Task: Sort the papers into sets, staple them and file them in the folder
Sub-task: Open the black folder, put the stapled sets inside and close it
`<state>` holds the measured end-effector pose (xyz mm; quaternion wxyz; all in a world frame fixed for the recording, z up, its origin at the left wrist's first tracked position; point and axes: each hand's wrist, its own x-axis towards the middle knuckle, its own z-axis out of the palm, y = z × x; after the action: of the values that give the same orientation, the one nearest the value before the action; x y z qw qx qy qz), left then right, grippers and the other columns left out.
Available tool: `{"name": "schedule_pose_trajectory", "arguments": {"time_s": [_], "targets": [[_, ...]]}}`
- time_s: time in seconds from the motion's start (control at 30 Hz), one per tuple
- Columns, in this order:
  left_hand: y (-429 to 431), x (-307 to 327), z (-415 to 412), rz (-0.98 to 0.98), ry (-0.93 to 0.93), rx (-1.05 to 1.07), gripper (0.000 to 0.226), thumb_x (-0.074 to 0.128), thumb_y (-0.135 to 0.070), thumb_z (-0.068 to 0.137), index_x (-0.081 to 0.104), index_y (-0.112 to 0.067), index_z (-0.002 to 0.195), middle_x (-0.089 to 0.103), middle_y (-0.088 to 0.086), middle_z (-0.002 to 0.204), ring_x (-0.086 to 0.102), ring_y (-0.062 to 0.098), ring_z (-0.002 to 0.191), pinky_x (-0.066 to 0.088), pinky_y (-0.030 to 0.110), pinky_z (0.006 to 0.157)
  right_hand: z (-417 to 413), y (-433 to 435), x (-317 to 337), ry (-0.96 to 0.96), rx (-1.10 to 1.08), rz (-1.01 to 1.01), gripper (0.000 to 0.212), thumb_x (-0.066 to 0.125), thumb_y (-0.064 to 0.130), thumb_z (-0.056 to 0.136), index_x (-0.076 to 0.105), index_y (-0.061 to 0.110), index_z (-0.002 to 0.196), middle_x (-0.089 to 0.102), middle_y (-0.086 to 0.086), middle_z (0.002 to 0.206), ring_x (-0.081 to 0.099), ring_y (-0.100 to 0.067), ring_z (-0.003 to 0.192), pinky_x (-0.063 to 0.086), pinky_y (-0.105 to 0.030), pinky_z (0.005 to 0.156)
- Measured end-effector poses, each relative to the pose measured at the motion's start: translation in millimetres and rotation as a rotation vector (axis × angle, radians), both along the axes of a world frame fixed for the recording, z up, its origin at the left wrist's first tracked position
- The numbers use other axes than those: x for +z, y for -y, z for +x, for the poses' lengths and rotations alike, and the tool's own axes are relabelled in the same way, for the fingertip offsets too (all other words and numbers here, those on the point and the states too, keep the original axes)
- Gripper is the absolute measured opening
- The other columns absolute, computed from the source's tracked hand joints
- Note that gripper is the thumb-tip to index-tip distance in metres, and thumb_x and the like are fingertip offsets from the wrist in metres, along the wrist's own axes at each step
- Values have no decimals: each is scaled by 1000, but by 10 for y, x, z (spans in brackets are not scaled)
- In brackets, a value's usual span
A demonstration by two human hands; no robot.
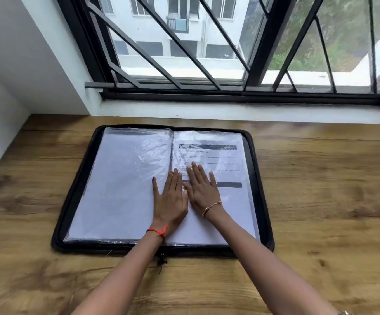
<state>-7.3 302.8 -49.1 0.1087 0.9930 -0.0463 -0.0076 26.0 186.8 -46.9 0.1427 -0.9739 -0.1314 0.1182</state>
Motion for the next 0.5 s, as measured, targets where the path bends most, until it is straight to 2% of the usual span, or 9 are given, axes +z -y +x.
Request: {"name": "schedule_pose_trajectory", "arguments": {"time_s": [0.07, 0.17, 0.23, 0.27, 0.4, 0.5], "targets": [[-15, -17, -16, 13, -15, -11, 63, 21, -35, 88, 44, -3, 136, 41, 12, 145, 41, 23, 133, 7, 56, 111, -56, 108, -61, 13, -69, 7, 92, -21, 69, 70, -3, 24, 148, -9, 8, 156, -8, -8, 144, -11, -33, 114], [-21, -47, -19, 39, -47, -24, 79, -8, -45, 80, 10, -14, 149, 4, 0, 158, 3, 12, 145, -14, 49, 111, -106, 382, -104, 27, -158, -16, 104, -26, 75, 61, -6, 21, 148, -12, 11, 154, -9, -7, 144, -13, -28, 113], [-40, -27, -4, 9, -48, -20, 83, -15, -46, 75, 2, -17, 150, -4, -4, 158, -7, 8, 144, -17, 46, 111, -138, 583, -132, 43, -212, -43, 114, -36, 77, 52, -7, 21, 148, -16, 15, 150, -9, -5, 143, -14, -28, 111], [-51, -8, 1, -24, -46, -17, 83, -15, -47, 75, 3, -17, 150, -4, -4, 158, -7, 8, 144, -16, 45, 112, -160, 670, -138, 44, -234, -57, 111, -36, 77, 55, -8, 22, 147, -17, 15, 150, -9, -4, 143, -15, -30, 112], [-198, 23, -42, -165, -30, 21, 68, 6, -39, 88, 9, -12, 149, 3, 0, 158, -1, 11, 145, -10, 29, 114, -267, 828, -98, 29, -366, -48, 75, 1, 66, 86, -8, 23, 148, -9, 11, 155, -7, -3, 143, -12, -39, 115], [-440, 17, -141, -178, -20, 88, 68, 9, -40, 88, 11, -10, 149, 2, 2, 158, -1, 13, 145, -8, 25, 113, -254, 753, -50, 2, -535, -33, 69, 15, 56, 95, -6, 18, 148, -8, 5, 157, -7, -7, 144, -12, -42, 116]]}}
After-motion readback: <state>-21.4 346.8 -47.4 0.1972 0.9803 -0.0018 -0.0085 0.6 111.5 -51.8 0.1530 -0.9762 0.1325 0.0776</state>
